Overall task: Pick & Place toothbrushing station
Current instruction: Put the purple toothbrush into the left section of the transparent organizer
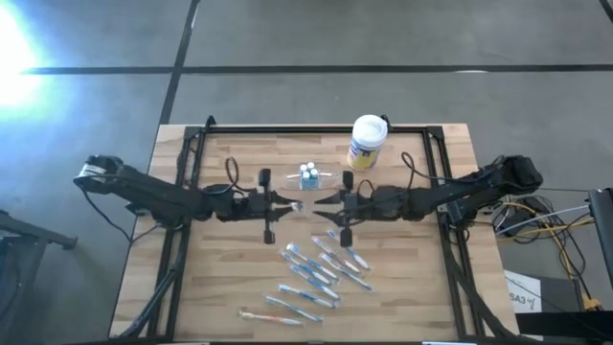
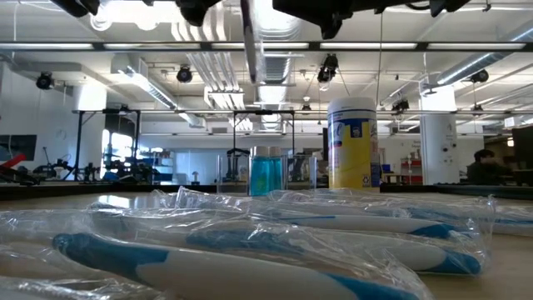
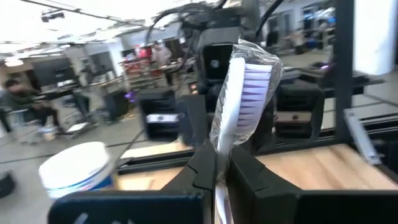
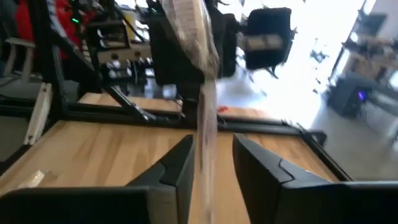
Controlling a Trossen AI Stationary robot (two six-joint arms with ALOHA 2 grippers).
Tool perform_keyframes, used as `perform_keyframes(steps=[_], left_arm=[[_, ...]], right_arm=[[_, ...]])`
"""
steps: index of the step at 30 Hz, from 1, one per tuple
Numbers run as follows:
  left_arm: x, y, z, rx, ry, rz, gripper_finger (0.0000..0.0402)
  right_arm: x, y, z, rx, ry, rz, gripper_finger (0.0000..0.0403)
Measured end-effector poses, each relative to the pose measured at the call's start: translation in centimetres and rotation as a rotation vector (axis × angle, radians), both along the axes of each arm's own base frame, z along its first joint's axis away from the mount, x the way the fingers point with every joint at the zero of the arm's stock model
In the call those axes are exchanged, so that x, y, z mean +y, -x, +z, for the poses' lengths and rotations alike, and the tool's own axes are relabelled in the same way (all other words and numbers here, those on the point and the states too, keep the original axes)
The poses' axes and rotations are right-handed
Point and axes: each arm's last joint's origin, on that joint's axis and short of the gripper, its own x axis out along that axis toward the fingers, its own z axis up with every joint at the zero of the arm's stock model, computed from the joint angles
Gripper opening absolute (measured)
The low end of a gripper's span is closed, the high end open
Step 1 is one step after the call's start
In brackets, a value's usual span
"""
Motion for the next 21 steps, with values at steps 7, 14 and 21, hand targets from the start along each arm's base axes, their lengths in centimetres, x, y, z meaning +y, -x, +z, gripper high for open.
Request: perform_keyframes(steps=[7,14,21], left_arm=[[2.2,5.2,1.0,0.007,0.0,0.101,0.0018],[5.1,9.1,0.1,0.009,0.034,0.229,0.0018],[8.5,8.5,-2.4,0.022,0.123,0.246,0.0018]], right_arm=[[-0.3,3.2,-0.1,0.09,-0.042,-0.01,0.0127],[-0.5,6.1,-3.7,0.042,-0.087,0.0,0.0098],[-0.9,8.1,-8.1,-0.025,-0.113,0.003,0.0032]])
